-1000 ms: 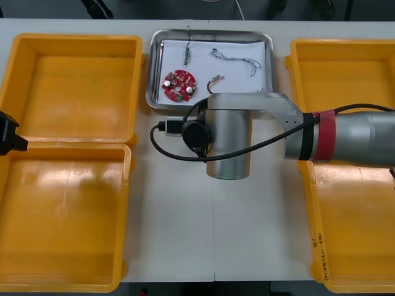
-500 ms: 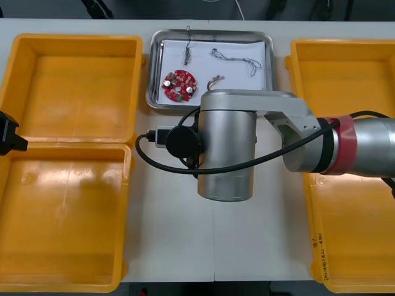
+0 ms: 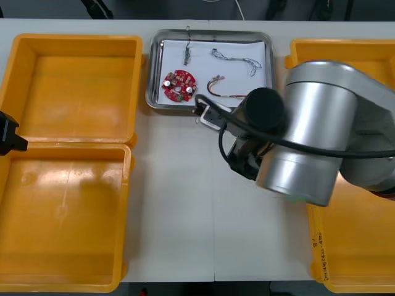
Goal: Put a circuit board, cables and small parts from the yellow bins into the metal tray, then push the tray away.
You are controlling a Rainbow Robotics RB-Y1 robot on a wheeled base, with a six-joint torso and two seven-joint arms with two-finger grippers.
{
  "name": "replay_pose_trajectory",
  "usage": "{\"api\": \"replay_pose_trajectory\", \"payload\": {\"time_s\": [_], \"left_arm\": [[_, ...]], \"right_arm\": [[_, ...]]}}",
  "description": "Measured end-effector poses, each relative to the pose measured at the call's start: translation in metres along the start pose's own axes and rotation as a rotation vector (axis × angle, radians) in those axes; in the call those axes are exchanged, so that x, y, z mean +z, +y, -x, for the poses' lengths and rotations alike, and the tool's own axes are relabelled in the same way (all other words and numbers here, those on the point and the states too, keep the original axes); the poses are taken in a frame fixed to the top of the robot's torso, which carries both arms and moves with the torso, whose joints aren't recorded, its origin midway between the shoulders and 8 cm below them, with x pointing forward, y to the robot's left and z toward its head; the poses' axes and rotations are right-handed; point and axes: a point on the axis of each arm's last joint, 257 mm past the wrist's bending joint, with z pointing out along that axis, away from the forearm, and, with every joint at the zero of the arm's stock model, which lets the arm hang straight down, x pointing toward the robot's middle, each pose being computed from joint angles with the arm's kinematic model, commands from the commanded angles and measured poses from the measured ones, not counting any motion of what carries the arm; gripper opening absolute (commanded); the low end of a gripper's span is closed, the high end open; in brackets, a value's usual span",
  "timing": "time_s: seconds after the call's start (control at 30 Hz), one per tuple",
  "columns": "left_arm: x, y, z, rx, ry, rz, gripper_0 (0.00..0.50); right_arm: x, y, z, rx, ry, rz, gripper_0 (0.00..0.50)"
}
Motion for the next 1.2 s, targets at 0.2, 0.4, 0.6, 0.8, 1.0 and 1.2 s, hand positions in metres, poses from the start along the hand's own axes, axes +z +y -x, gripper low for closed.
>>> {"api": "replay_pose_trajectory", "payload": {"time_s": [0.2,0.4,0.6,0.8,1.0,1.2], "left_arm": [[0.0,0.0,0.0,0.0,0.0,0.0,0.5],[0.0,0.0,0.0,0.0,0.001,0.0,0.5],[0.0,0.0,0.0,0.0,0.001,0.0,0.5],[0.0,0.0,-0.001,-0.001,0.002,0.001,0.5],[0.0,0.0,-0.001,-0.001,0.002,0.001,0.5],[0.0,0.0,-0.001,-0.001,0.002,0.001,0.5]], "right_arm": [[-0.017,-0.016,-0.024,0.241,-0.013,0.062,0.5],[-0.025,-0.039,-0.054,0.489,-0.007,0.103,0.5],[-0.03,-0.065,-0.083,0.733,0.01,0.094,0.5],[-0.034,-0.098,-0.102,0.87,0.003,0.062,0.5],[-0.032,-0.125,-0.132,1.02,0.023,0.057,0.5],[-0.029,-0.138,-0.163,1.108,0.067,0.049,0.5]]}}
